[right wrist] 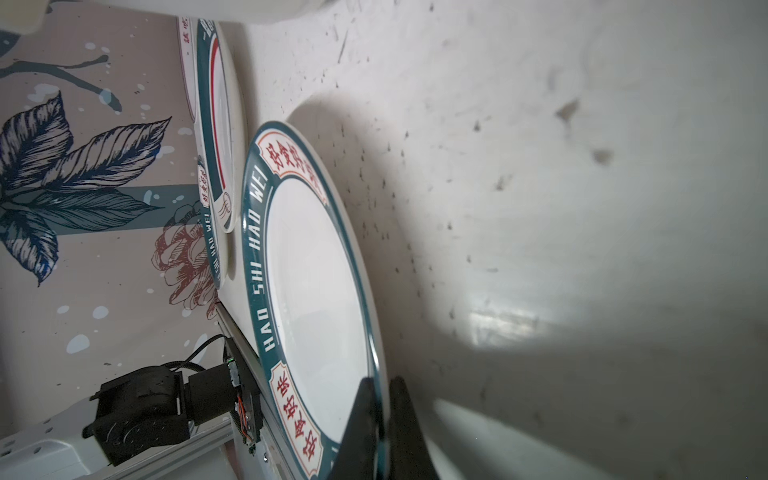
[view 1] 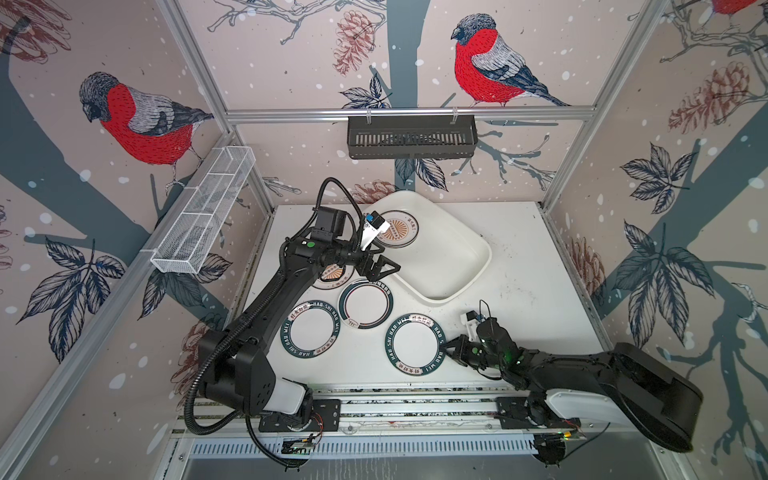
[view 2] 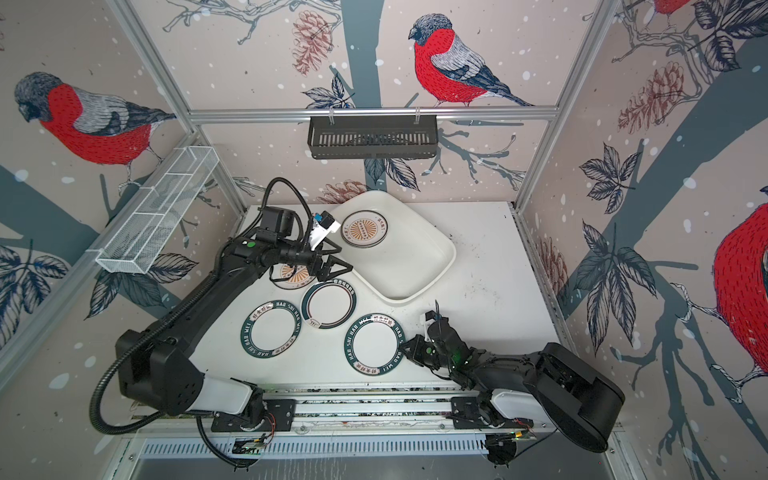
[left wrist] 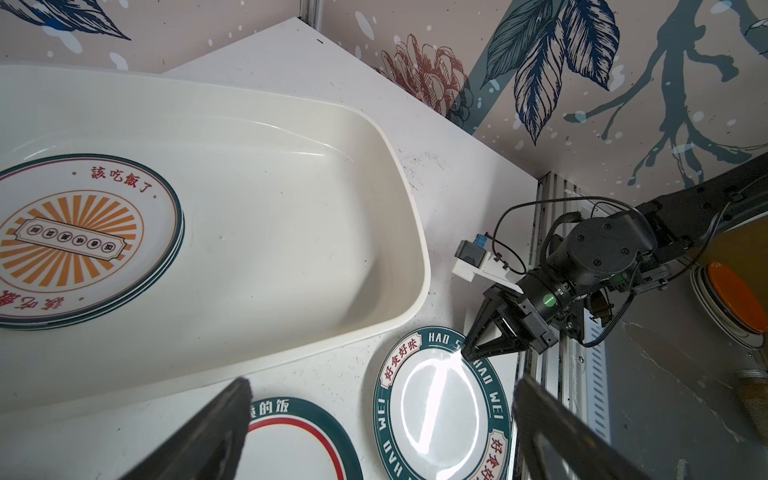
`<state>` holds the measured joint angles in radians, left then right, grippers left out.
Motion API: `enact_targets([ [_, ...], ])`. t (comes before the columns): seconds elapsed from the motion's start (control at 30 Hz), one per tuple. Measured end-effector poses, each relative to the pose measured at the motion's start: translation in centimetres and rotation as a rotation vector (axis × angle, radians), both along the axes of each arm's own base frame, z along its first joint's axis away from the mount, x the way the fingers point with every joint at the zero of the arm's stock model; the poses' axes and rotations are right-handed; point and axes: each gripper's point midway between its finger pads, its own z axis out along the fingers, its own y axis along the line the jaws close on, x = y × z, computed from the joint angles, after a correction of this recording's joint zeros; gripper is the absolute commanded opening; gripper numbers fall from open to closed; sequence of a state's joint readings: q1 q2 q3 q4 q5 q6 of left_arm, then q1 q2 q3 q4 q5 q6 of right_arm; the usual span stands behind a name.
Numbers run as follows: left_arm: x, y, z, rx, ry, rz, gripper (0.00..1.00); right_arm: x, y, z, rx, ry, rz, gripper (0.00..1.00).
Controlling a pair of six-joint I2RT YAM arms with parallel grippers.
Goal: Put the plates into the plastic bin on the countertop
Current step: 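Lift the HAO SHI HAO WEI plate upright with the right gripper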
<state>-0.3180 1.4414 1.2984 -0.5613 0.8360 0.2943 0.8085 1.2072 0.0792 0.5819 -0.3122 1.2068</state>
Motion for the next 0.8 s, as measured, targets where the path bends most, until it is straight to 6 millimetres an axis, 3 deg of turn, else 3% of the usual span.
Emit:
enact_targets([
  [0.8, 0.06, 0.01, -0.04, 0.002, 0.005, 0.008, 0.98, -0.71, -0.55, 0.93, 0.013, 0.006, 0.011, 0.03],
])
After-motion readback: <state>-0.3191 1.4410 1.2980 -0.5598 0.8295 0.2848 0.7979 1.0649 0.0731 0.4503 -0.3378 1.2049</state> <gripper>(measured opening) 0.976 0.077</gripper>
